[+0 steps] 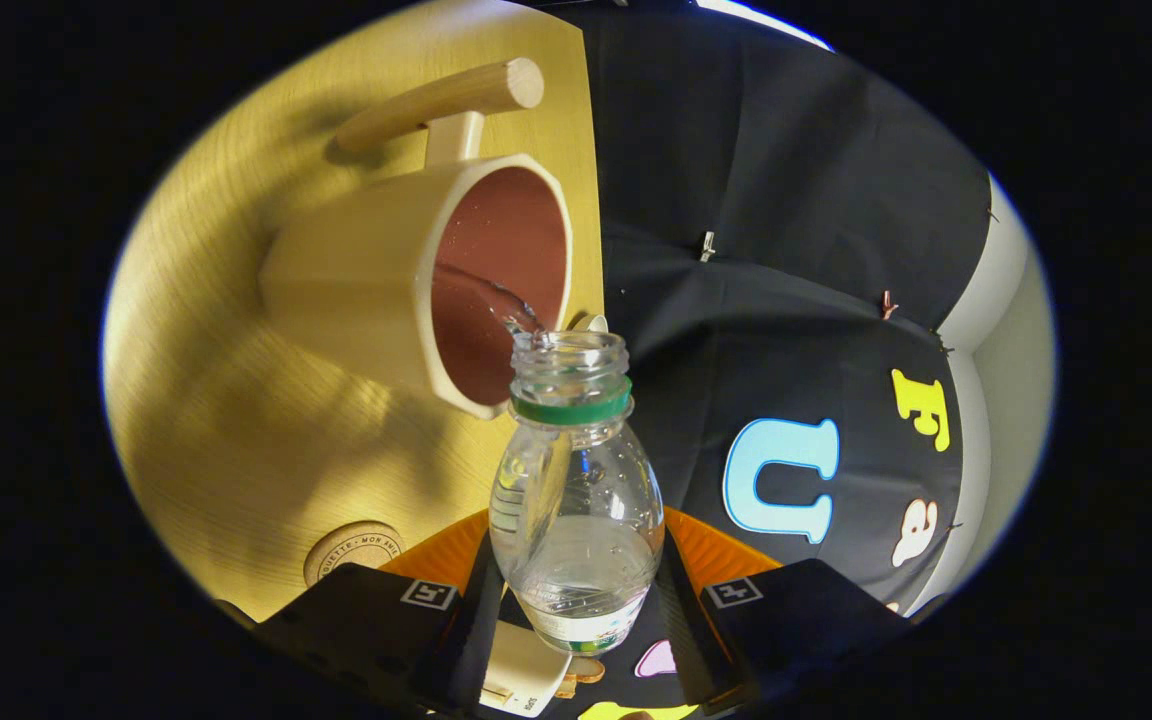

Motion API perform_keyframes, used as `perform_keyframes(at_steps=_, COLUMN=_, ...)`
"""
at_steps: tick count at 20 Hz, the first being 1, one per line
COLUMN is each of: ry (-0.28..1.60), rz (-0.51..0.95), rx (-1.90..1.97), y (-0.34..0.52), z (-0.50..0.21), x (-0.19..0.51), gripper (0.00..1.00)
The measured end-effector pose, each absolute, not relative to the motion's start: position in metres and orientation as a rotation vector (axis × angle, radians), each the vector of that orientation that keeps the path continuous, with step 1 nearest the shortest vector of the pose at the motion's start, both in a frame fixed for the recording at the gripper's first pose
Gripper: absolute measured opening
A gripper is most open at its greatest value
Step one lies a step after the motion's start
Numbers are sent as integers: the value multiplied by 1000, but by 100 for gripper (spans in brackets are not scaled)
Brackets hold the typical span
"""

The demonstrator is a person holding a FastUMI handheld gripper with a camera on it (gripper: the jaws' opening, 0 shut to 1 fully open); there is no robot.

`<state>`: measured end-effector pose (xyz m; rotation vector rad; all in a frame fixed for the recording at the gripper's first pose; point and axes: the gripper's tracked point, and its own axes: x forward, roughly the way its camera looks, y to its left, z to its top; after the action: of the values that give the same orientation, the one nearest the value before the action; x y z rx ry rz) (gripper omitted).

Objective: Take the bottle from table, then pour the juice into the cup, finally place the bottle on the coaster

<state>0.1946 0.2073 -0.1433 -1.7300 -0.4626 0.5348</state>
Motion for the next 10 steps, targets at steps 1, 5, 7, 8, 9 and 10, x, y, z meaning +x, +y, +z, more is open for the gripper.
perform_keyframes(at_steps=1, ry=-468, rz=534, rx=-1737, y=208, z=-143, x=195, gripper=74)
perform_keyframes(at_steps=5, ry=-494, rz=541, rx=-1770, y=209, z=-143, x=193, gripper=74)
perform_keyframes(at_steps=7, ry=-508, rz=548, rx=-1790, y=209, z=-144, x=192, gripper=74)
perform_keyframes(at_steps=8, ry=-518, rz=549, rx=-1800, y=208, z=-143, x=191, gripper=74)
perform_keyframes(at_steps=9, ry=-527, rz=550, rx=-1808, y=211, z=-142, x=192, gripper=74)
perform_keyframes(at_steps=10, ry=-533, rz=554, rx=-1814, y=211, z=-141, x=193, gripper=74)
